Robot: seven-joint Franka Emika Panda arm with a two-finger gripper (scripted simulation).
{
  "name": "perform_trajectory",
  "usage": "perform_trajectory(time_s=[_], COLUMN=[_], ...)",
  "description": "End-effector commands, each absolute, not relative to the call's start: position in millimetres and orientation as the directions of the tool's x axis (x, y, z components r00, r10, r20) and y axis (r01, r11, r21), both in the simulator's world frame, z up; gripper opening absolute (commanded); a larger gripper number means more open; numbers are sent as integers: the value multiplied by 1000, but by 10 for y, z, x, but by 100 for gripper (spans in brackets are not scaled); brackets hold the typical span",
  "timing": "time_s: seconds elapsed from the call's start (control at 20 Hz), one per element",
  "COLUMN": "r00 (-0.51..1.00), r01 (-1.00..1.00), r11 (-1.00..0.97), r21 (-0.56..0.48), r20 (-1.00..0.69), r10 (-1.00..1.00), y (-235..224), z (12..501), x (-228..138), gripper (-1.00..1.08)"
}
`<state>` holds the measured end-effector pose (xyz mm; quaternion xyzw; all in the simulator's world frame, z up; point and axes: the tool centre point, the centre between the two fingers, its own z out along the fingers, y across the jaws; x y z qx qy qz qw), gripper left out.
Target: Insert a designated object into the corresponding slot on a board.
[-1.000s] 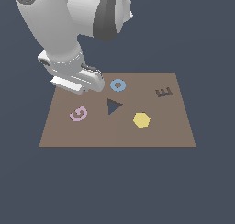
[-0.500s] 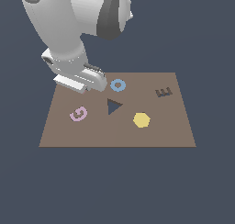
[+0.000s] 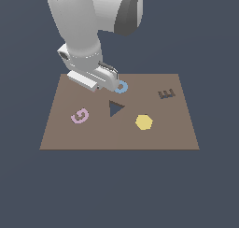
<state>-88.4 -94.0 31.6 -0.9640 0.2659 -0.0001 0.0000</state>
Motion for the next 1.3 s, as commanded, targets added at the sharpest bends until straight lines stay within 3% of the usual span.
perform_trajectory(time_s=[0.0, 0.65, 1.25], r00=[837, 654, 438], r01=[-547, -756, -899], r11=[-837, -654, -438], r21=[0, -1, -2], r20=[0, 0, 0], r10=[-547, -756, -899], y=[-798, 183, 1107], z=[322, 351, 380], x=[-927, -1043, -876], gripper=[-100, -100, -100])
